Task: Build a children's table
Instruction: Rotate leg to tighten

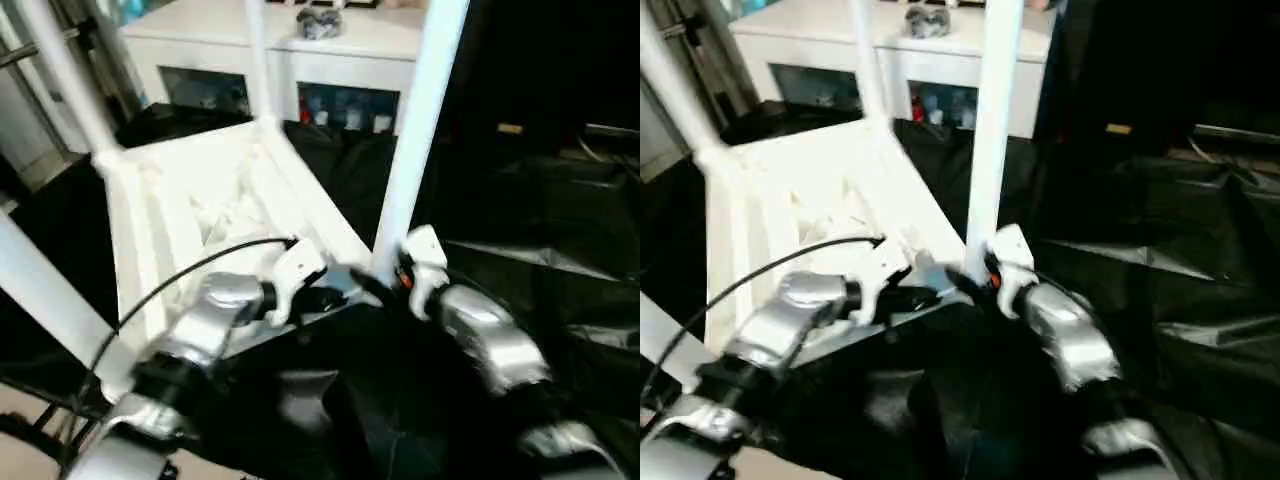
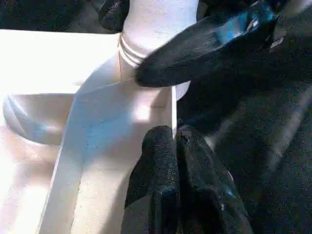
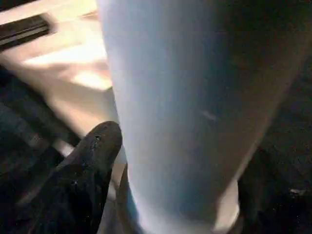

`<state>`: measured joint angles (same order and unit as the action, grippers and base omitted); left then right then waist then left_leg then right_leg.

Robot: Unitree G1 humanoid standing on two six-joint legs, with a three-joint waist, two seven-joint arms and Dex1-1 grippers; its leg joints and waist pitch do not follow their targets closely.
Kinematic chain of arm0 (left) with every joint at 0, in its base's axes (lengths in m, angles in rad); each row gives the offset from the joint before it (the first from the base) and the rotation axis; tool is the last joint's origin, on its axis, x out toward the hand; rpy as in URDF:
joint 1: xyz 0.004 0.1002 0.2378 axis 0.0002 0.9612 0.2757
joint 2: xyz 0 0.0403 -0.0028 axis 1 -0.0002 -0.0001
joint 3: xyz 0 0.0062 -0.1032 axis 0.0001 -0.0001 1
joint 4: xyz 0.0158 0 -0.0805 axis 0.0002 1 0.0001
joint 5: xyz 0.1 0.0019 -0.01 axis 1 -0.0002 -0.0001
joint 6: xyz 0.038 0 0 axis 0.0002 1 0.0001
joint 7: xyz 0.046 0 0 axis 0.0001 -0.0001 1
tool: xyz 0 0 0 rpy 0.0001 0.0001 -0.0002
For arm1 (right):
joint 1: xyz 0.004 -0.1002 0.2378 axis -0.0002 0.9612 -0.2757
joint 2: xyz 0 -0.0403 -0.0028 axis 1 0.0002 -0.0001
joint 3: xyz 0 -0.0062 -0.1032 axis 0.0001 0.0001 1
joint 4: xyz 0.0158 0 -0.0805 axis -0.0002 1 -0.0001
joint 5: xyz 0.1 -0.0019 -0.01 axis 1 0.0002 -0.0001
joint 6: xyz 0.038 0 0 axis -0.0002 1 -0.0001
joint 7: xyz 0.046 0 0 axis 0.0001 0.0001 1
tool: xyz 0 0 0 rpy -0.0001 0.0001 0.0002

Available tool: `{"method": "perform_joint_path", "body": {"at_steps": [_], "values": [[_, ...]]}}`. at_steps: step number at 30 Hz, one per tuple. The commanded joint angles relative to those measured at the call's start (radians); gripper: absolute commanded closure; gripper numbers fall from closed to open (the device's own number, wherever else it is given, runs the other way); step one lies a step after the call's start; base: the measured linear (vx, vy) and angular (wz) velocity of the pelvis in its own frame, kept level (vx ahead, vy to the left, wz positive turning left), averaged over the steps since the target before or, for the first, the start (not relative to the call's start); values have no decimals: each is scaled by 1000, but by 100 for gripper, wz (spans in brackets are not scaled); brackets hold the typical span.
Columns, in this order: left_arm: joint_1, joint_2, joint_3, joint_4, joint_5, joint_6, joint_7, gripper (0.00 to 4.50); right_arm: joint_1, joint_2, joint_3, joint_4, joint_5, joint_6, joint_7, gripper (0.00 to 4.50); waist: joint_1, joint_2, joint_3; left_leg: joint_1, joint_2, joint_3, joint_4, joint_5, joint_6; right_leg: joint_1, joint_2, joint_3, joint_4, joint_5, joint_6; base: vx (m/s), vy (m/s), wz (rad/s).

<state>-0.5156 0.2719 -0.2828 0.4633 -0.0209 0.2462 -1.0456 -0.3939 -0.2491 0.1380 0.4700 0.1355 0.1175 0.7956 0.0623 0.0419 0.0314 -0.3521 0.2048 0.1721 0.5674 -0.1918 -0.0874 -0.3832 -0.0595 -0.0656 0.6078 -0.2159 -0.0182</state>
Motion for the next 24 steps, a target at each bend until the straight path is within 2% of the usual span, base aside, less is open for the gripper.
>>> {"method": "perform_joint_path", "body": {"at_steps": [1,5,7,8,9,11,14,15,23,24], "values": [[9,12,-31,-40,-29,-20,-83,450,27,-19,59,-32,33,21,125,101,3,3,-44,-3,27,-7,-57,-170,67,51,-75,47,-77,-78,-217,0,0,0],[20,38,-37,-65,-48,-22,-140,450,46,-58,62,-68,54,26,196,101,8,1,-45,-3,27,-6,-55,-157,71,51,-77,46,-73,-73,-230,0,0,0],[24,51,-40,-77,-53,-26,-167,450,57,-75,58,-87,70,43,229,101,12,-9,-46,-4,29,-5,-53,-134,82,52,-76,48,-71,-54,-229,0,0,0],[25,56,-42,-82,-56,-28,-178,450,62,-81,56,-94,78,52,243,127,16,-4,-46,-4,29,-5,-52,-128,86,51,-76,47,-68,-48,-231,0,0,0],[26,63,-44,-83,-57,-27,-191,450,67,-88,57,-102,81,59,259,135,18,-3,-45,-3,30,-4,-53,-131,86,49,-76,46,-70,-58,-231,0,0,0],[26,75,-50,-82,-57,-32,-211,450,73,-98,61,-111,86,69,284,140,24,-5,-46,-1,30,-4,-52,-128,84,48,-75,47,-70,-63,-227,0,0,0],[26,82,-52,-80,-58,-35,-221,450,76,-103,64,-124,94,80,298,176,29,-4,-46,-1,30,-4,-53,-130,76,48,-76,47,-68,-60,-227,0,0,0],[26,83,-53,-77,-58,-36,-224,450,78,-104,65,-133,100,88,303,178,28,-2,-47,-1,29,-4,-52,-128,73,48,-75,47,-68,-55,-226,0,0,0],[23,73,-43,-62,-45,-34,-193,450,101,-104,66,-168,110,120,310,188,30,-4,-50,-2,28,-4,-48,-108,76,51,-76,46,-62,-11,-230,0,0,0],[18,60,-34,-48,-36,-31,-154,450,104,-92,61,-158,101,120,282,188,31,1,-49,-2,28,-5,-49,-112,74,50,-76,46,-63,-18,-230,0,0,0]]}}
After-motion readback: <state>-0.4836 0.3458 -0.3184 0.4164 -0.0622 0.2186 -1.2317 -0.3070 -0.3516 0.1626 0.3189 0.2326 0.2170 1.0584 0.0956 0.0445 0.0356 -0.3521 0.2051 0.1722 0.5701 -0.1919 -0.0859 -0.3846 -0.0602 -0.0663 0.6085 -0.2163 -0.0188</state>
